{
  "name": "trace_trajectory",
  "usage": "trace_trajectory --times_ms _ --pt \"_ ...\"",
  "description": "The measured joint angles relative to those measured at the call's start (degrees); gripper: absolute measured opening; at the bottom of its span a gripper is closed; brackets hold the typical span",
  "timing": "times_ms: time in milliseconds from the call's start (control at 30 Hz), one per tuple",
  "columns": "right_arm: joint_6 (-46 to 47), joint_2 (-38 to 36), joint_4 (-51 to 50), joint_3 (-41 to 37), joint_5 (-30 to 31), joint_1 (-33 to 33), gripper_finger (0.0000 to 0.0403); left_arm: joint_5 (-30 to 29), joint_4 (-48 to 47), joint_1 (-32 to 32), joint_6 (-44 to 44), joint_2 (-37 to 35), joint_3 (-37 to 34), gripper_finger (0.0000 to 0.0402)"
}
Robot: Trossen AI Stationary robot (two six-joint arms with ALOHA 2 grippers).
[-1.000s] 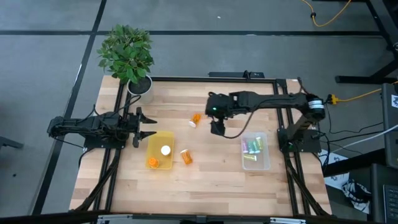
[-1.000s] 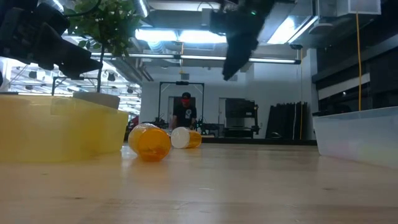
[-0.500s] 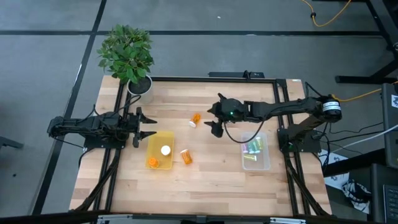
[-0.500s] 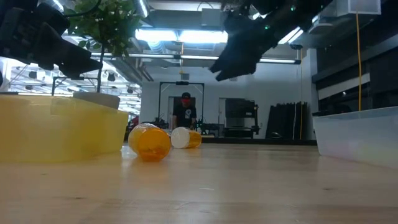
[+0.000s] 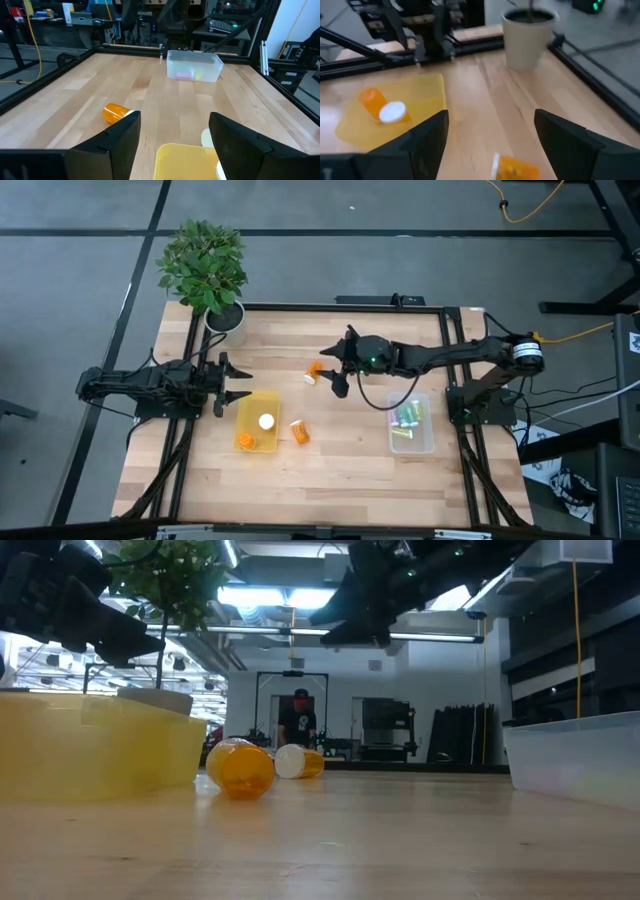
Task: Pick and place medicine bottles into bin by pill shape (circle, oval)
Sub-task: Put the orange pill bottle into the yellow bin
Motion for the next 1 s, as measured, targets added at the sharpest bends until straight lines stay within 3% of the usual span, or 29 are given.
trace_trajectory --times_ms 400,733,1000 --pt "-0.8 11.1 -5.6 9.9 -9.9 -1.9 0.0296 0.0 0.0 0.0 0.0 0.0 0.0 0.0229" --pt "-16.8 21.3 -27.2 25.1 -10.5 -4.3 0.0296 0.0 0.0 0.0 0.0 0.0 0.0 0.0229" --pt "-28.7 23.8 -32.1 28.5 -10.6 -4.9 0.0296 0.0 0.0 0.0 0.0 0.0 0.0 0.0229"
